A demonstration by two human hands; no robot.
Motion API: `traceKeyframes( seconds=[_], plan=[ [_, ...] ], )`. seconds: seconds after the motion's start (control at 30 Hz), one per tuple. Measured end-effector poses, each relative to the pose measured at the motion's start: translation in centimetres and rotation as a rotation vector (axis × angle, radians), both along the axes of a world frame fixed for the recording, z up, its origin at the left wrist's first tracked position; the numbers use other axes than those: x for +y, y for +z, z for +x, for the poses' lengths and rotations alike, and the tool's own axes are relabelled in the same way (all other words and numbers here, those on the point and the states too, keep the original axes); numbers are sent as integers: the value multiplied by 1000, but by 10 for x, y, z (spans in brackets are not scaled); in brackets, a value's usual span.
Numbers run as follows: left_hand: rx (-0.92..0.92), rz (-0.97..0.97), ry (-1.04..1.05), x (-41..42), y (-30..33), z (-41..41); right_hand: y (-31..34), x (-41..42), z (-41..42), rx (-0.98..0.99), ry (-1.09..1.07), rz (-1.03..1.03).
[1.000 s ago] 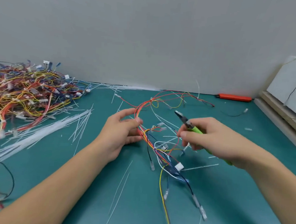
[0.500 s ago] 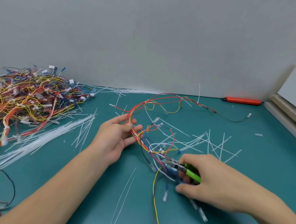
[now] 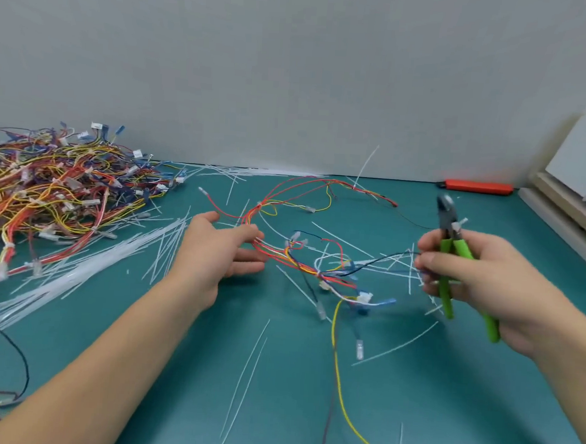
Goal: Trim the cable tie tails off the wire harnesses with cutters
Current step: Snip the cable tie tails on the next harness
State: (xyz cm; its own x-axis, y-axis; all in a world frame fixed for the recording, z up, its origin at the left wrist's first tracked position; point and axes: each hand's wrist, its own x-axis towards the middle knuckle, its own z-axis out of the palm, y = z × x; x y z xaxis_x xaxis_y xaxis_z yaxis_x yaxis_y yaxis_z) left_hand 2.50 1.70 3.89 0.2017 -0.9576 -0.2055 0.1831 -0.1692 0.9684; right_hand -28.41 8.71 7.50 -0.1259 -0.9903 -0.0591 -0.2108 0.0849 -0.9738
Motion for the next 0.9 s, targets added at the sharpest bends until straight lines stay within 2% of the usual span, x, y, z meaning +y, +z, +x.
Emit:
traceKeyframes(
  seconds=[0.1,0.13,0.23,0.27,0.43,0.53,0.63,0.7,0.8,0.9],
  plan=[
    [-268,-13,-95,5,0,-3,-3,-7,-10,43,-146,-47],
    [-443,-28,-112,8,0,-5,-4,-8,-12,54,-156,-46],
    [-1189,-157,-85,17,-1,-7,-12,-11,-14,120,-193,-59],
    [-1289,-202,-60,21,2,-9,-15,-12,-14,156,-208,-72],
    [-1311,-470,45,31,7,-18,-20,-16,-17,184,-199,-109],
    [-1312,-562,57,29,7,-17,-17,-16,-21,191,-135,-77],
    [-1093,-692,-115,29,3,-23,-10,-9,-24,195,84,-23],
    [-1034,-749,-280,35,-1,-35,-4,-2,-25,280,267,-1],
    [-1147,-662,-472,41,-12,-52,0,3,-23,429,465,50],
    [-1189,-537,-446,37,-17,-56,-2,3,-25,640,450,48]
  ],
)
